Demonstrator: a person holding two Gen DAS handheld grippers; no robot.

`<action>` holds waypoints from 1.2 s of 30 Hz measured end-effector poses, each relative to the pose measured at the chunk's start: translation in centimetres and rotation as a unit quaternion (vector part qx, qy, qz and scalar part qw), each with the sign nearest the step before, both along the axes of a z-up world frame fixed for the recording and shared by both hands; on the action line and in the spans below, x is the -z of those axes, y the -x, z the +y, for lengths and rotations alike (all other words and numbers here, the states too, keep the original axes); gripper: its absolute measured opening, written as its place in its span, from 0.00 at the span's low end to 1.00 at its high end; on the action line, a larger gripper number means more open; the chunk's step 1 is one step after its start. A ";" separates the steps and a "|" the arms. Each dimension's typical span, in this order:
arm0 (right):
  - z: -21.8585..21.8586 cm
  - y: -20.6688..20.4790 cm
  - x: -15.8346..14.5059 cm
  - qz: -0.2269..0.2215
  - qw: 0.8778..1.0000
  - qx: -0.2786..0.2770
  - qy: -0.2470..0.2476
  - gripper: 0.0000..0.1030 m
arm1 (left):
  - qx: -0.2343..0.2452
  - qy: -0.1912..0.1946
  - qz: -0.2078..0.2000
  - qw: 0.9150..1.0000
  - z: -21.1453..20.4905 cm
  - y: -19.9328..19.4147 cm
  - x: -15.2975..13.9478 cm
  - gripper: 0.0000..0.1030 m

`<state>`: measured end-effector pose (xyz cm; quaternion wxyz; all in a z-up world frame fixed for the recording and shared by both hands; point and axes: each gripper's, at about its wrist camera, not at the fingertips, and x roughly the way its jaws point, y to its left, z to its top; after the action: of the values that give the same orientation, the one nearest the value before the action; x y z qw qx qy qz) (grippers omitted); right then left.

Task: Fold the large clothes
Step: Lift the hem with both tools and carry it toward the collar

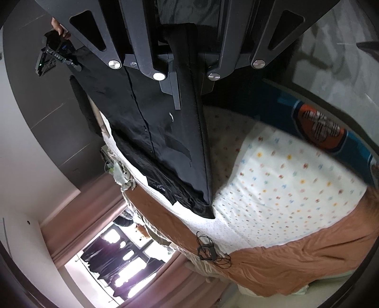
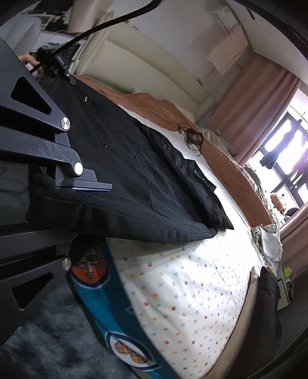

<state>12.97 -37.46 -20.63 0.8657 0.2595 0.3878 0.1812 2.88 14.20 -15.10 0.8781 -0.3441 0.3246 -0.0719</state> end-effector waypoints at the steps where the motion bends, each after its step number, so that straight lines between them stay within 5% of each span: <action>1: 0.0 0.4 0.1 0.002 1.000 0.000 -0.002 0.05 | 0.000 0.002 -0.001 1.000 0.1 0.6 0.1 0.06; 10: -0.5 4.5 -1.2 -0.013 1.000 -0.008 -0.006 0.05 | 0.005 0.008 -0.033 0.999 -0.3 5.4 -1.3 0.06; 23: -0.6 9.9 -8.9 -0.109 0.994 -0.027 -0.013 0.05 | 0.012 -0.009 -0.131 0.991 -1.0 10.5 -9.7 0.06; 36: 1.7 6.7 -15.9 -0.199 0.978 -0.055 0.040 0.05 | 0.009 -0.050 -0.179 0.983 0.6 6.2 -15.6 0.06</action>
<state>6.25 -35.71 -4.69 0.9239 0.1617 0.2283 0.2612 -3.32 14.84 0.53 0.9375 -0.2780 0.1688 -0.1240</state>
